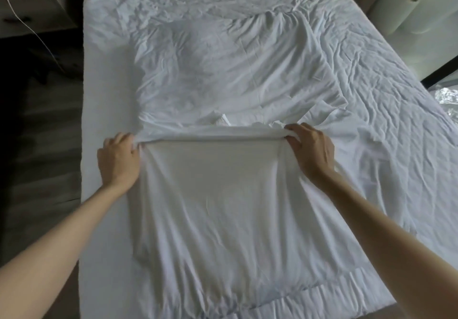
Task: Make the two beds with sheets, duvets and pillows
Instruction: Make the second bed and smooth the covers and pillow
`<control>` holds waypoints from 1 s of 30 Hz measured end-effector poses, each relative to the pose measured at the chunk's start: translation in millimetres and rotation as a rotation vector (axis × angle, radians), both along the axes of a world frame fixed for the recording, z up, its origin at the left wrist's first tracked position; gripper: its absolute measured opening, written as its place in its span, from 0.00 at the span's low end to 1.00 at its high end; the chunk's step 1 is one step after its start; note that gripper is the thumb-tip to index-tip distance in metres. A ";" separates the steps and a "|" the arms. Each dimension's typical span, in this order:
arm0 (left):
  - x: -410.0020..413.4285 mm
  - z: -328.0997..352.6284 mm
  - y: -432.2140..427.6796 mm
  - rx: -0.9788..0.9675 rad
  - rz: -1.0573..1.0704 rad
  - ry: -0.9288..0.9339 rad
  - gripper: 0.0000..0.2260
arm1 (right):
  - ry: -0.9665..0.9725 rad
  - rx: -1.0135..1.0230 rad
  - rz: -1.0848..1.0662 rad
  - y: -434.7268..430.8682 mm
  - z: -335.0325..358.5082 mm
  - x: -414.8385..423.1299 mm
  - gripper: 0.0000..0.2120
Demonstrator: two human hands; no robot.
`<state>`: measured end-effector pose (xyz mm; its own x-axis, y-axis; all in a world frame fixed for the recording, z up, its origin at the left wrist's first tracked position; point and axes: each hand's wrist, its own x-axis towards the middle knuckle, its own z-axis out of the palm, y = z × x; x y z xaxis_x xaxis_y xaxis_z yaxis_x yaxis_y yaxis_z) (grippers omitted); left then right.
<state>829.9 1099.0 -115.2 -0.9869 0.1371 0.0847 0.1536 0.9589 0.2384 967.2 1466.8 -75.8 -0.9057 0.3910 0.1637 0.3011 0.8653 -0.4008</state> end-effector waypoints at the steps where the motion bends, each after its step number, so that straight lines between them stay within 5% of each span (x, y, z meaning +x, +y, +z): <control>1: -12.0 9.3 4.0 0.043 0.039 0.010 0.08 | 0.038 -0.002 -0.033 -1.5 5.1 -12.7 0.12; 10: -49.9 -47.7 37.3 -0.125 0.267 -0.339 0.16 | -0.334 -0.278 -0.206 2.2 -84.2 -62.8 0.15; 16: -51.2 -116.1 30.0 -0.169 0.336 -0.377 0.17 | -0.625 -0.261 -0.210 2.6 -154.0 -82.4 0.41; 19: -52.2 -132.3 40.4 -0.138 0.404 -0.376 0.20 | -0.632 -0.280 -0.218 11.2 -173.2 -88.3 0.43; 22: -43.8 -114.7 64.1 -0.003 0.510 -0.264 0.22 | -0.519 -0.344 -0.221 9.0 -171.8 -85.0 0.42; 24: -19.2 -95.4 90.2 0.141 0.479 -0.118 0.26 | -0.256 -0.399 -0.128 2.5 -164.1 -72.6 0.41; 27: 35.5 -74.2 141.9 0.270 0.137 -0.006 0.28 | 0.076 -0.387 0.033 -7.6 -146.5 -51.5 0.37; 30: 74.2 -84.4 191.8 0.104 -0.180 -0.149 0.28 | 0.026 -0.069 0.173 1.7 -142.6 -36.6 0.33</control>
<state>904.1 1290.8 -199.7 -0.9501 0.3099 -0.0368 0.2754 0.8883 0.3676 930.6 1468.5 -218.4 -0.9562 0.2407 0.1664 0.1387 0.8736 -0.4665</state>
